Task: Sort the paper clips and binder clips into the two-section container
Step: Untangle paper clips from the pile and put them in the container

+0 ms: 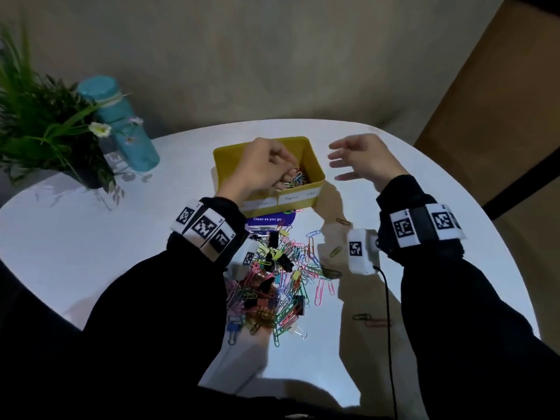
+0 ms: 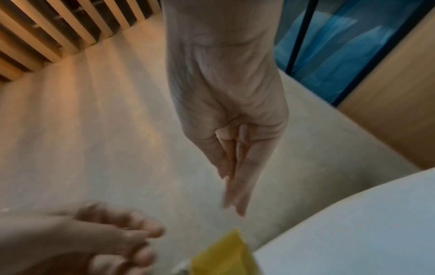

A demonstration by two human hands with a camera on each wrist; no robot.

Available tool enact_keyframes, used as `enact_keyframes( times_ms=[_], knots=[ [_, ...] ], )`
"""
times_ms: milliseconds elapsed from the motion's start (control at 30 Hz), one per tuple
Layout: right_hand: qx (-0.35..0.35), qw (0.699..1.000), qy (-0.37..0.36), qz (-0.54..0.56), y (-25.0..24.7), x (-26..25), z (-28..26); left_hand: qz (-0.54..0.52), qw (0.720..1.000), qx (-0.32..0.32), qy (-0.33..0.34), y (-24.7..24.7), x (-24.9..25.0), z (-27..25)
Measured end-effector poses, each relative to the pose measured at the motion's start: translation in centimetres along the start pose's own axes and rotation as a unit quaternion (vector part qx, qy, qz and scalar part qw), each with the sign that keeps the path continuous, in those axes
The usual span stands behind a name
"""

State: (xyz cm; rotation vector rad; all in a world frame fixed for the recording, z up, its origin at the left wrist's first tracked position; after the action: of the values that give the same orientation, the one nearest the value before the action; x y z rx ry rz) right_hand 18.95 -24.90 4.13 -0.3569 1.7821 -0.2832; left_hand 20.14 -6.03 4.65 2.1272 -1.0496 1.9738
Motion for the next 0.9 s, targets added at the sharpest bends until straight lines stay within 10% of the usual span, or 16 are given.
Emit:
enact_keyframes(
  times_ms=[233,600,900],
  knots=[
    [-0.029,0.978,0.146,-0.149,0.5,11.4,-0.8,0.026,0.989,-0.147,-0.006,5.1,-2.4,-3.9],
    [-0.266,0.914,-0.007,-0.306,12.4,8.1,-4.0,0.359,0.923,-0.112,-0.077,8.4,-7.0,-3.6],
    [-0.208,0.909,0.074,-0.353,8.2,10.5,-6.3,0.373,0.91,-0.117,-0.141,7.0,-8.2,-4.5]
  ],
)
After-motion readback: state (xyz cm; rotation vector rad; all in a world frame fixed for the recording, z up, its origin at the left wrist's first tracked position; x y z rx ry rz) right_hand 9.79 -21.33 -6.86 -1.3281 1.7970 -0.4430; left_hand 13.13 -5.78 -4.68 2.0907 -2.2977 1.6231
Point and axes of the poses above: each hand's wrist, its own z-axis towards the middle knuckle, its own y-axis out of the palm, x = y × z, the point moved 10 cm from there along z, towards the middle knuckle, and after that the axes turned 12 degrees about -x, right-handed, at the moved point
